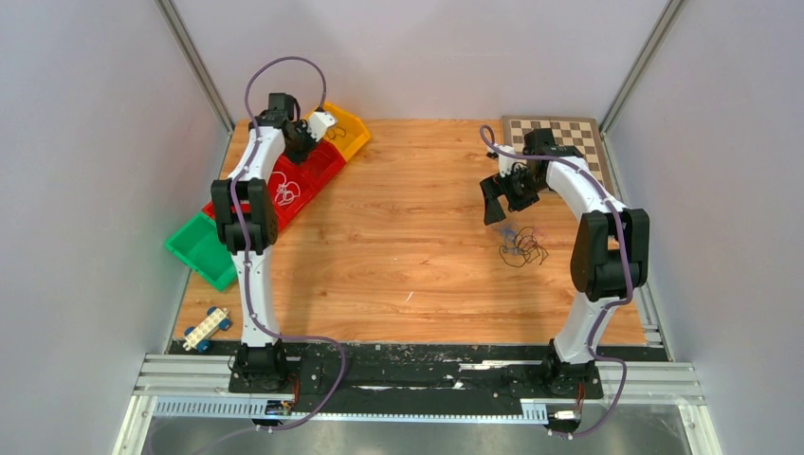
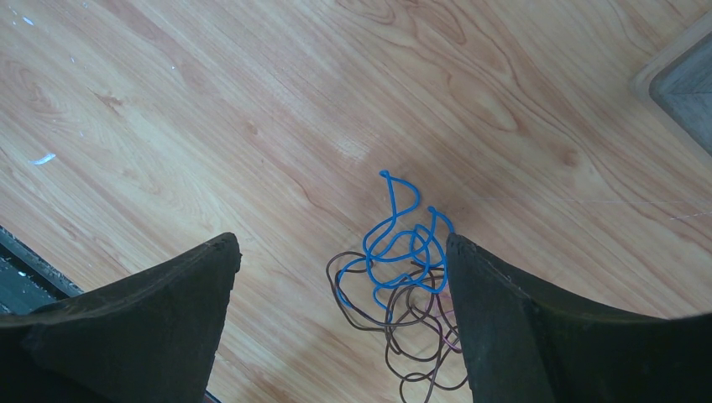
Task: Untangle the cables
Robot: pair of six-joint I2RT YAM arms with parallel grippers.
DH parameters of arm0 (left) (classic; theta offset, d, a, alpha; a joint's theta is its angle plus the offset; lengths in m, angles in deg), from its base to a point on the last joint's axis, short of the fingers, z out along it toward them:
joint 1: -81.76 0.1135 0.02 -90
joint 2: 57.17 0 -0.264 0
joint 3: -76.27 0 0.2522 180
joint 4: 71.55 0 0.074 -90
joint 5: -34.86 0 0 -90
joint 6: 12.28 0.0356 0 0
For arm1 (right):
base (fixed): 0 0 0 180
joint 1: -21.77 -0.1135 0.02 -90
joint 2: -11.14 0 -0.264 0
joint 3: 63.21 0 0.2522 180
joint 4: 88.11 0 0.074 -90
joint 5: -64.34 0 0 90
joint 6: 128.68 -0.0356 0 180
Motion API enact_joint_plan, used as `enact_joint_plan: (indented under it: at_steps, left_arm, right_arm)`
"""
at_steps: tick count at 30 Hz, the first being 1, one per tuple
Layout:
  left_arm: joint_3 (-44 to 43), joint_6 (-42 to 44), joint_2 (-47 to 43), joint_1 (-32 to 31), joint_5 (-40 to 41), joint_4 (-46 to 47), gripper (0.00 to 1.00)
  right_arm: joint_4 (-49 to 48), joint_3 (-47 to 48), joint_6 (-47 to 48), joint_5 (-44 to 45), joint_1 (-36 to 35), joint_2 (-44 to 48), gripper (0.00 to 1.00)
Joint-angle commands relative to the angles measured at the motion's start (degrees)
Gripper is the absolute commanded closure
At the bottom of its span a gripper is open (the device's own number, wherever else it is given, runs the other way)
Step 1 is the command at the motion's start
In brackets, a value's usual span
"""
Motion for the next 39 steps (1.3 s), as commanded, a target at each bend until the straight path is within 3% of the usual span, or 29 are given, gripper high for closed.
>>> enact_joint_plan:
  at_steps: [1,6,8,14,21,23,26,32,34,35,37,39]
  left_arm:
    - [-2.8,7.1,1.1,0.3,7.2,2.8,1.0]
    - [-2.9,9.4,1.9,0.2,8.0,3.1,1.0]
    - [-3.0,9.7,1.6,0.1,6.7,2.4,0.95]
    - [-2.0,8.0,-3.2,-0.1,0.3,-1.4,0.58]
    - [-0.5,4.7,-9.6,0.1,-2.8,-4.4,0.27]
    - [-0.6,2.3,-12.0,0.2,-6.1,-5.7,0.21]
    - [2.6,-3.4,-18.5,0.6,-15.7,-6.0,0.01]
    - [23.5,-18.5,-34.3,0.7,-27.9,7.6,0.0]
    - [33.4,-26.5,-40.3,1.0,-27.6,18.8,0.0]
    - [40.7,-29.6,-44.7,1.2,-26.4,28.6,0.0]
    - [49.9,-36.2,-50.1,1.5,-23.4,41.9,0.0]
    - [54.1,-39.6,-53.3,1.4,-20.9,47.4,0.0]
  right_arm:
    - [-0.1,1.6,-0.4,-0.6,-0.1,-0.2,0.09]
    - [0.0,2.3,-0.6,-0.6,-0.1,-0.8,0.09]
    - [0.1,2.7,-0.6,-0.5,0.0,-1.0,0.09]
    - [0.2,3.6,-0.7,-0.8,-0.1,-1.7,0.09]
    - [0.5,3.7,0.0,-0.7,-0.1,-1.1,0.09]
    - [1.4,3.9,1.7,0.9,0.1,-0.4,0.09]
    - [3.9,3.4,5.3,3.1,1.5,1.5,0.07]
    - [5.3,-3.9,8.4,11.6,4.4,2.5,0.04]
    - [4.1,-7.5,8.9,13.2,6.1,1.4,0.04]
    - [3.1,-9.3,8.9,13.5,6.4,0.6,0.06]
    - [1.7,-10.5,8.5,12.3,6.3,-1.1,0.12]
    - [0.7,-9.9,8.2,9.7,5.5,-2.8,0.27]
